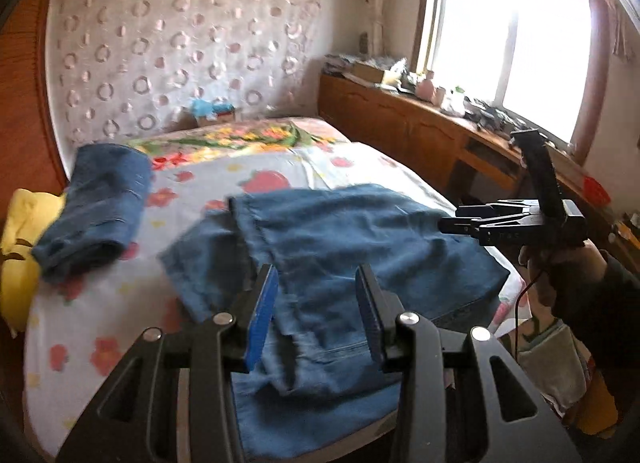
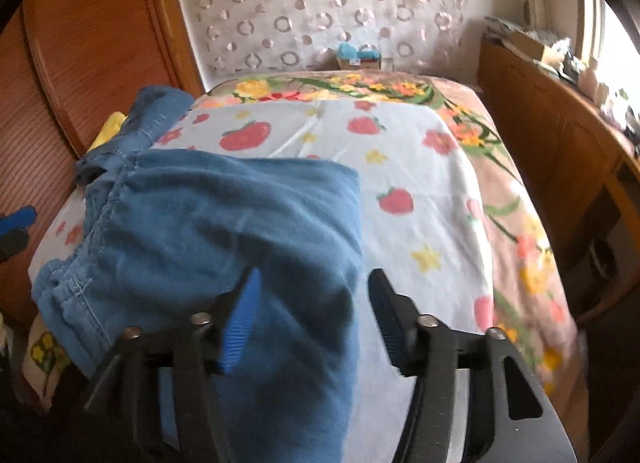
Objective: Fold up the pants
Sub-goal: 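Grasp the jeans leg end with the right gripper and lift it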
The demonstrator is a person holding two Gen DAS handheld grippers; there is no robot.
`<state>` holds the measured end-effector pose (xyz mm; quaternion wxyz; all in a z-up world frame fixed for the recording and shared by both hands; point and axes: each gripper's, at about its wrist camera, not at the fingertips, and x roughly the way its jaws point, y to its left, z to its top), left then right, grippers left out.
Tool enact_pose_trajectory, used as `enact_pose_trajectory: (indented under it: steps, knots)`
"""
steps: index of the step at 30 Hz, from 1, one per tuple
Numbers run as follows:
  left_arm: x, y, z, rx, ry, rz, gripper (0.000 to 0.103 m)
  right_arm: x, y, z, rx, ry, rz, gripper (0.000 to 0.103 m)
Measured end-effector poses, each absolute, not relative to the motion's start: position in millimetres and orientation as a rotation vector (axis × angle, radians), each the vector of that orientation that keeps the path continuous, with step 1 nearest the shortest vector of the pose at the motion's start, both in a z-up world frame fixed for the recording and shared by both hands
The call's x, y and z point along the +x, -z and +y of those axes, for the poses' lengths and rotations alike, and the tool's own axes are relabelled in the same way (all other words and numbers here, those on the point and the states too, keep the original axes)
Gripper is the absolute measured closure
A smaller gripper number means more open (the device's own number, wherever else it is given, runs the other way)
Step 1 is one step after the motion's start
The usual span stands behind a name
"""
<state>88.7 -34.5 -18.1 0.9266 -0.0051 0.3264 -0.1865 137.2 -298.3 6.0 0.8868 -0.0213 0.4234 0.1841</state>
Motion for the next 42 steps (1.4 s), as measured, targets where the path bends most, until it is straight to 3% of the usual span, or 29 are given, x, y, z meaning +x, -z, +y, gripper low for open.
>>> enact_pose_trajectory:
  steps: [14, 29, 42]
  knots:
    - [104.9, 74.4, -72.8, 0.056, 0.417, 0.852, 0.064, 129.0, 33.2, -304.0, 0.092, -0.501, 0.952, 0.041]
    - [105.3, 85.9, -67.6, 0.023, 0.421, 0.858, 0.064, 125.3, 18.0, -300.4, 0.161, -0.566, 0.947, 0.081]
    - [85.5, 51.4, -34.1, -0.023, 0.381, 0.789, 0.064, 106.2, -71.0, -238.0, 0.108, -0.707, 0.756, 0.087]
